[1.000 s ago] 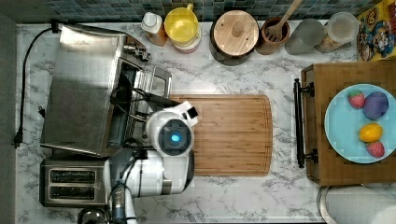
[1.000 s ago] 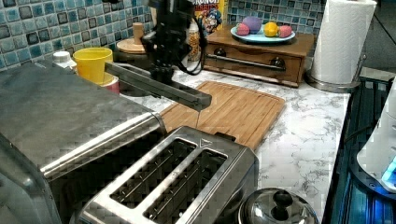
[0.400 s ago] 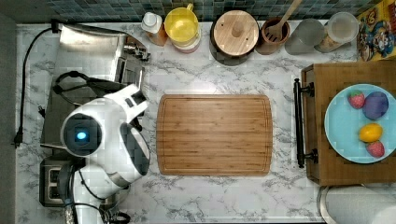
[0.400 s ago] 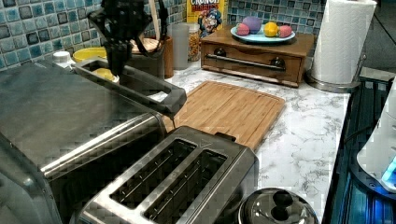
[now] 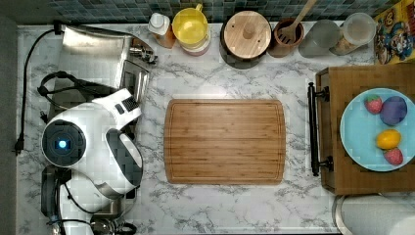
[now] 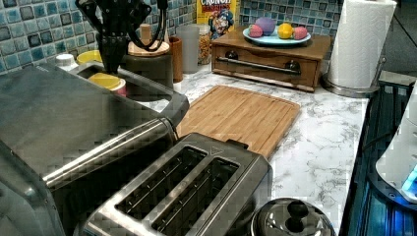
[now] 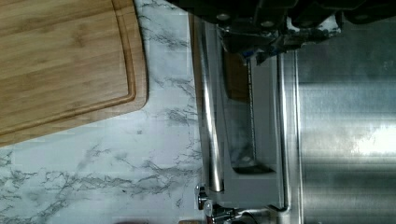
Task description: Close the oven.
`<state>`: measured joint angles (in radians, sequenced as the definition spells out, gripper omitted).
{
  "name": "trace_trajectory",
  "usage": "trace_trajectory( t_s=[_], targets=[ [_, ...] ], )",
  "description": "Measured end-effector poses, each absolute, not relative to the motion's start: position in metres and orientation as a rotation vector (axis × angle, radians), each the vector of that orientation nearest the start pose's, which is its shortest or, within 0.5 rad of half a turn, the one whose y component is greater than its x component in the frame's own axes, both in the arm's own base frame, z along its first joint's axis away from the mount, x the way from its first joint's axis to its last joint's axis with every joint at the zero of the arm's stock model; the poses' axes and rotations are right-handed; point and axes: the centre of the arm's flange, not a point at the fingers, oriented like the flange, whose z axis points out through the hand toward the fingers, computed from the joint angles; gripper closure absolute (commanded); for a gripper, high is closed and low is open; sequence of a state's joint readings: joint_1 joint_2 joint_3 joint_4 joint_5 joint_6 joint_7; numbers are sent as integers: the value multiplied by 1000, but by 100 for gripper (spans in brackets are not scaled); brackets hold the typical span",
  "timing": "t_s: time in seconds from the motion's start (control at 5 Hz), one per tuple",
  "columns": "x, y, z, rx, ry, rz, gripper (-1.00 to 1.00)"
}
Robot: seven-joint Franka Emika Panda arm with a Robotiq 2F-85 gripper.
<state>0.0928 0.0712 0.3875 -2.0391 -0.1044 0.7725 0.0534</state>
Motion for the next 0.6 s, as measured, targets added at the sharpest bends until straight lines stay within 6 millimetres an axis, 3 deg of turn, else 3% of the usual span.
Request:
trace_trajectory(
  t_s=[0.2,0.6],
  targets=[
    [524,265,437,-2987,456,-338,100],
    [516,247,439,-3133,495,-175,100]
  ],
)
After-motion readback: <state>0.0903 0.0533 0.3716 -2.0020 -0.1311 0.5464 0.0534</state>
